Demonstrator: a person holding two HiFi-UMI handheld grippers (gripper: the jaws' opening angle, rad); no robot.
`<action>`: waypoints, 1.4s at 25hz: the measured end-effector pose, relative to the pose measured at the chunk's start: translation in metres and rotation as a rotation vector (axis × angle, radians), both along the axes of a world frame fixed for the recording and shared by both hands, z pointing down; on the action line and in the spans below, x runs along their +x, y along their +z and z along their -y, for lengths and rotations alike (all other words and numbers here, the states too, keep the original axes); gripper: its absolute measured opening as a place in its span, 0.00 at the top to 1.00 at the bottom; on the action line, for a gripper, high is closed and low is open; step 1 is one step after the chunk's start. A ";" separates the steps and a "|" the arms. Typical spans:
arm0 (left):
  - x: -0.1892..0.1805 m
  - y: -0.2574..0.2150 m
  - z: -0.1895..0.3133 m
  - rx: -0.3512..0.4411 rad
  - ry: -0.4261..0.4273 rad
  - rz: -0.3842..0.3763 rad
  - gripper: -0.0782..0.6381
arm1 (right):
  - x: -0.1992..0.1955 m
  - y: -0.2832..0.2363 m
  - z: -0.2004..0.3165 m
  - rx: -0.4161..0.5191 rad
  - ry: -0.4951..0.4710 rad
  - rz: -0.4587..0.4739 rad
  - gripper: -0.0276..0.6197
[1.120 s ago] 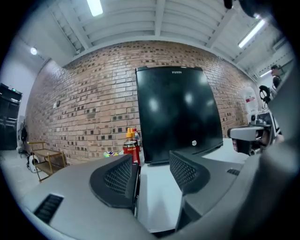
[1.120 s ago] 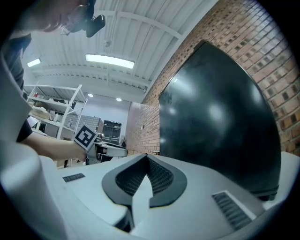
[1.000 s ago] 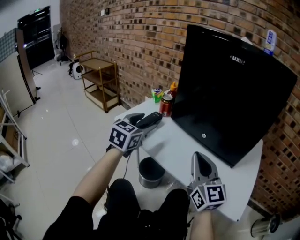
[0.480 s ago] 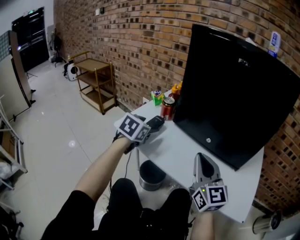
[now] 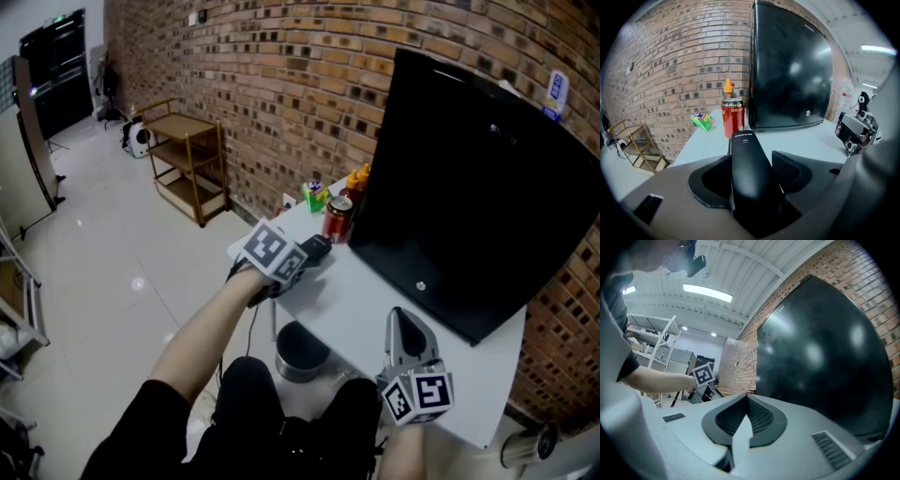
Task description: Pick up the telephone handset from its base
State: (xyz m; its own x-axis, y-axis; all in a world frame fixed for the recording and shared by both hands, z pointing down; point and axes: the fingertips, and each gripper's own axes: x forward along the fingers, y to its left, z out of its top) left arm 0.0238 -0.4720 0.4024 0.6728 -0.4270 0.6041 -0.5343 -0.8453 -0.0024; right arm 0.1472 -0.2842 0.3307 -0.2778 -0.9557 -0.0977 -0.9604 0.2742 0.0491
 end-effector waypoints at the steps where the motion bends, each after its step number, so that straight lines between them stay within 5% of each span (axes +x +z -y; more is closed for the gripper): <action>1: 0.000 -0.001 0.000 -0.001 -0.002 -0.008 0.50 | -0.001 0.000 0.000 0.000 -0.001 -0.001 0.94; 9: -0.006 -0.037 -0.007 0.057 -0.026 -0.155 0.51 | 0.001 -0.002 -0.001 0.010 0.006 0.002 0.94; 20: -0.035 -0.096 -0.036 0.173 -0.032 -0.450 0.52 | 0.014 0.000 -0.011 0.016 0.039 -0.002 0.94; 29: -0.052 -0.128 -0.092 0.315 0.179 -0.807 0.53 | 0.021 -0.012 -0.016 0.033 0.025 -0.028 0.94; 35: -0.067 -0.125 -0.110 0.301 0.262 -0.919 0.53 | 0.019 -0.009 -0.014 0.017 0.006 -0.054 0.94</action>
State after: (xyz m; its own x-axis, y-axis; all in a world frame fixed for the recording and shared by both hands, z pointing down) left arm -0.0428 -0.3620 0.2779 0.9191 -0.2478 -0.3062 -0.2330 -0.9688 0.0846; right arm 0.1663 -0.2697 0.3216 -0.2774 -0.9556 -0.0992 -0.9579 0.2670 0.1058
